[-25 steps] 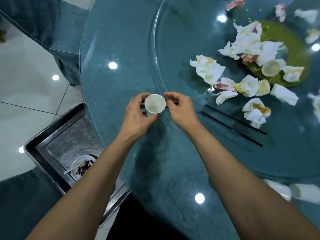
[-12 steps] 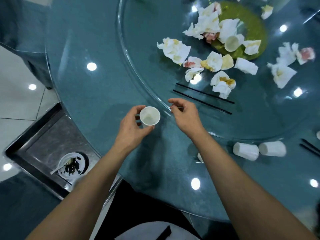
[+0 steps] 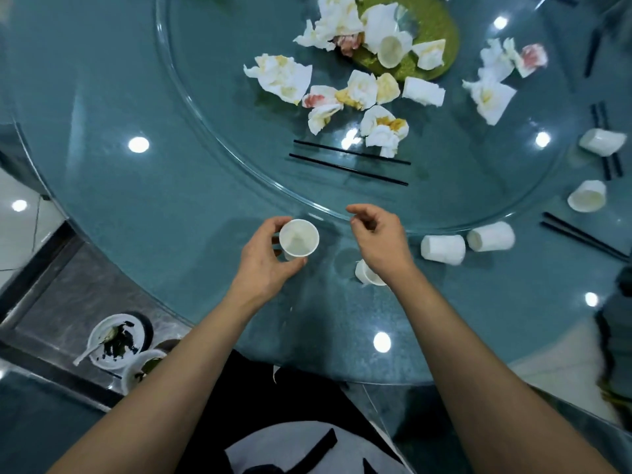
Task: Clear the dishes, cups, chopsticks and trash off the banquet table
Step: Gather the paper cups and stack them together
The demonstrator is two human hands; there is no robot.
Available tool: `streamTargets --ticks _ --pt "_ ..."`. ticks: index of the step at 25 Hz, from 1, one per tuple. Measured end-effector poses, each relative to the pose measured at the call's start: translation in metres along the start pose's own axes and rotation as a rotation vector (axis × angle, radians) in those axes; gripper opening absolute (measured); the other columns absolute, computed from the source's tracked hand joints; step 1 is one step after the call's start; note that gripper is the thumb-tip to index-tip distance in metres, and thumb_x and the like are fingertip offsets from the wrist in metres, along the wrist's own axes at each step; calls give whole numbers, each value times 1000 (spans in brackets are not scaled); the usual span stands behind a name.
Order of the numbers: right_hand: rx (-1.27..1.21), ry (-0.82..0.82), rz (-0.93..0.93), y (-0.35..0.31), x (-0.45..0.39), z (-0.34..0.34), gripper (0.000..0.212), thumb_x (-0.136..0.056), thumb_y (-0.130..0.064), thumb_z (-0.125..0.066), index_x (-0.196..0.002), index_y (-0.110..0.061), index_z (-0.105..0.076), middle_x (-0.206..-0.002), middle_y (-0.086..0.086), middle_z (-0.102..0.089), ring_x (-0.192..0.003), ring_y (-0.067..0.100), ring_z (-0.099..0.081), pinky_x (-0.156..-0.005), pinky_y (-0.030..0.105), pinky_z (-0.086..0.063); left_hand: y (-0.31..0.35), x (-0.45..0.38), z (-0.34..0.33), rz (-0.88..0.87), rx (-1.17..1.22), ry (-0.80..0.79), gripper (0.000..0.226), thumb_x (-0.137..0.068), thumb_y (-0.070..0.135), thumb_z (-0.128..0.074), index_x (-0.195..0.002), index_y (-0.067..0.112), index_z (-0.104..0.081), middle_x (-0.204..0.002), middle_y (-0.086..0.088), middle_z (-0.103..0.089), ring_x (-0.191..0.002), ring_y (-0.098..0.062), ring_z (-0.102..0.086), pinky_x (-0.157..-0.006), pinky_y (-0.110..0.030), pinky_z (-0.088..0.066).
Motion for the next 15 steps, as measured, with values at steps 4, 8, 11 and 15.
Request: streamTargets --ticks 4,8,11,15 --pt "140 29 4 20 21 26 34 -88 -15 -68 -122 -21 -70 -111 -4 -65 -104 11 -62 -96 23 -48 5 3 -20 -15 -17 -47 55 -74 10 -85 -118 29 -56 -116 19 -64 -103 -4 -63 -91 -34 -56" --pt "324 -1 -29 47 39 38 61 -78 -38 -76 -135 -35 -57 -135 -5 -53 -126 19 -50 -111 43 -39 6 5 -37 -22 -45 -78 55 -74 12 -84 -119 27 -55 -115 22 -63 -103 2 -60 -91 -29 -55" --pt "414 -57 -80 70 47 44 83 -70 -50 -81 -144 -39 -44 -146 -4 -45 -133 22 -44 -114 46 -34 1 7 -48 -12 -52 -91 56 -73 12 -84 -119 26 -55 -116 19 -63 -103 0 -61 -91 -32 -55" --pt "489 -114 -110 91 51 47 90 -71 -47 -82 -148 -38 -37 -150 -3 -41 -138 25 -41 -113 49 -31 -8 13 -63 13 -56 -99 56 -73 11 -84 -118 26 -55 -119 12 -64 -106 -10 -63 -91 -38 -56"
Point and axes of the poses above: each hand's wrist, its own x-axis away from the middle knuckle, its own z-axis out of the back of the hand, y = z × x, the point moved 9 cm from there along -x, towards the middle knuckle
